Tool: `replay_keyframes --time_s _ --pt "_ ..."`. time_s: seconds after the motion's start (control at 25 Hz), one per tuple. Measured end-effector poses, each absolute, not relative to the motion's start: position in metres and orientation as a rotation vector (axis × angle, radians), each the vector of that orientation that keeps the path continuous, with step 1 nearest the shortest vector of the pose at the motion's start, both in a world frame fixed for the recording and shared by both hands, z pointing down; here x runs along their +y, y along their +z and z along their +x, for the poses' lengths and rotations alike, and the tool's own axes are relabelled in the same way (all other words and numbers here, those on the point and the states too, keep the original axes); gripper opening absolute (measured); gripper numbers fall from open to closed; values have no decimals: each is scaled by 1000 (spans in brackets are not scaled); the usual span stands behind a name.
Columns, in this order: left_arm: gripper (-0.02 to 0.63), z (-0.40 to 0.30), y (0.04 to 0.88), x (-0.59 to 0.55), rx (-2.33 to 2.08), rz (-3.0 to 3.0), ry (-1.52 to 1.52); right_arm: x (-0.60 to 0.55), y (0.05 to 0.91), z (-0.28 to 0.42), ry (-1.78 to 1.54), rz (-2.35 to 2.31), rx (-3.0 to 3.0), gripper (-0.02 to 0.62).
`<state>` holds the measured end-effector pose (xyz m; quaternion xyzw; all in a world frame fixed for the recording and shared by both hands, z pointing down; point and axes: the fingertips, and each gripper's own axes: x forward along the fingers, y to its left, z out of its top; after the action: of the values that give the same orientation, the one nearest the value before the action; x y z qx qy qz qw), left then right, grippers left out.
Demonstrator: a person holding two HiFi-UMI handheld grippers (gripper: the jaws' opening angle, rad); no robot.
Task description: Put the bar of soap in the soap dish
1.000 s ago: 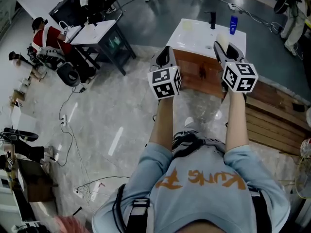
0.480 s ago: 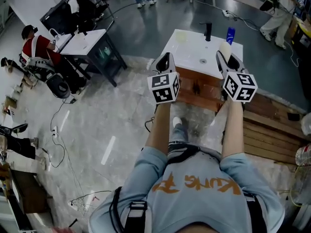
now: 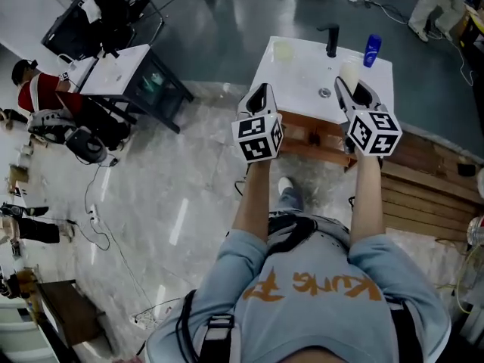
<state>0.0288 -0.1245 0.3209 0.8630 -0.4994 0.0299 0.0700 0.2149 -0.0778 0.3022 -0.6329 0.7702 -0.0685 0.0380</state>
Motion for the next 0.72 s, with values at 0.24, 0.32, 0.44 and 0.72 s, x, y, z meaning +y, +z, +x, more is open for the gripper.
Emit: replay_keyframes --time_s 0.24,0.32,0.44,0.72 --pt "25 -4 377 -193 -1488 2400 68 -153 333 177 -271 -1918 2516 130" --pt "25 -10 391 -217 -1484 2357 59 -180 339 164 -271 -1905 2579 130" --pt "25 -21 408 -254 -1468 2319 73 -217 350 153 -313 -1913 2599 130" --pt "25 -9 443 -328 -1399 2266 88 -288 384 160 -419 -1985 2642 130"
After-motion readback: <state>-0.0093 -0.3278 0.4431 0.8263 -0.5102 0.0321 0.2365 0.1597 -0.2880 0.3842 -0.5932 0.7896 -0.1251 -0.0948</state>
